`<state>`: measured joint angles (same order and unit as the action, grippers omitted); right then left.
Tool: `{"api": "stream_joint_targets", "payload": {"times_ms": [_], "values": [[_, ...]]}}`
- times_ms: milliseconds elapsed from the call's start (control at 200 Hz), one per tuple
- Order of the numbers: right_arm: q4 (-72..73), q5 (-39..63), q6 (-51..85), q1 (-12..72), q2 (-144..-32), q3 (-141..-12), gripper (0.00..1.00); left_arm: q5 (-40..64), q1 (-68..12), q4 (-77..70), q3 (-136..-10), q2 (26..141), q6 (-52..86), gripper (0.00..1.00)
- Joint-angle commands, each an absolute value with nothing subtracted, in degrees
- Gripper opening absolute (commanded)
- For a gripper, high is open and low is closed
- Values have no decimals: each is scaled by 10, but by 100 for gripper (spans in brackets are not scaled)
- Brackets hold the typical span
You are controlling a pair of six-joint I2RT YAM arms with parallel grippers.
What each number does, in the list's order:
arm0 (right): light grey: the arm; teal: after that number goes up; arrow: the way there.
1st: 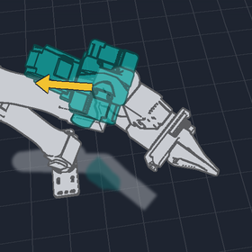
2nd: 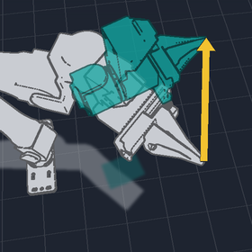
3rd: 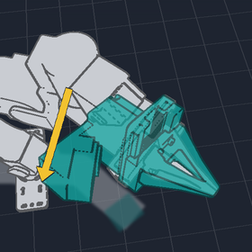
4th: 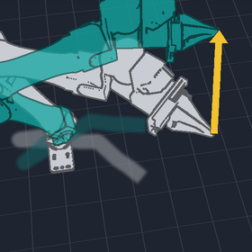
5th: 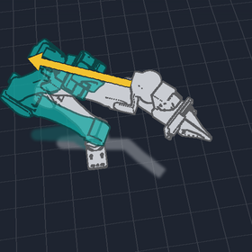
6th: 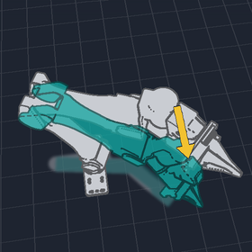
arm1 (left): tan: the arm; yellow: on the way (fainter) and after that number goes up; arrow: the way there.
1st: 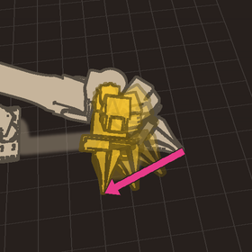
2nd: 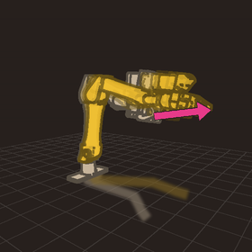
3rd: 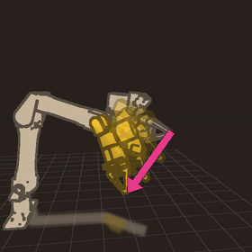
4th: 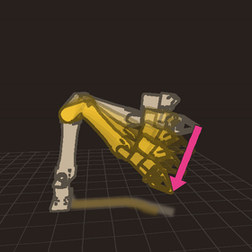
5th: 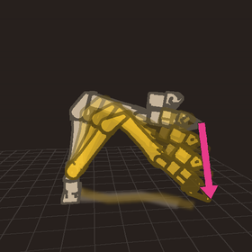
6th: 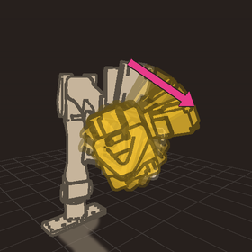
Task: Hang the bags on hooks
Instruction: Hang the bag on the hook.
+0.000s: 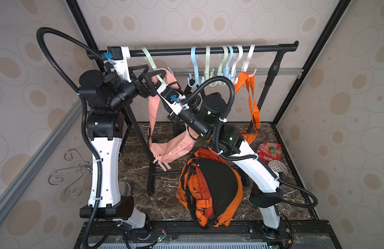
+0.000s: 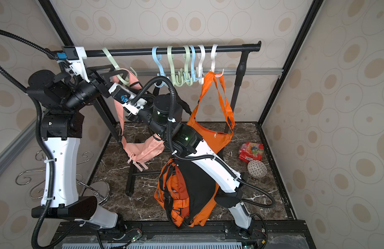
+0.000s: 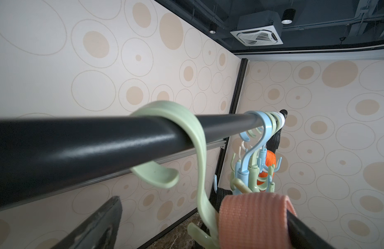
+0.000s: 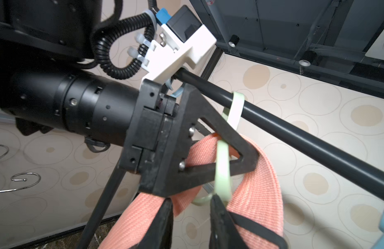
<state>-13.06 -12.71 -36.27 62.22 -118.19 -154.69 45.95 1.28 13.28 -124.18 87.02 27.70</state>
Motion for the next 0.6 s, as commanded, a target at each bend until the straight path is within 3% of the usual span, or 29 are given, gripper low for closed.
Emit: {"api": "stream_joint_targets", "payload": {"times_ms": [0,595], "values": [[-92,-131,-365,626,-1168,-1534,31,449,23,152,-1241,861,266,100],[-42,-152,-398,622,-1184,-1550,32,452,22,161,-1246,866,255,100]]}}
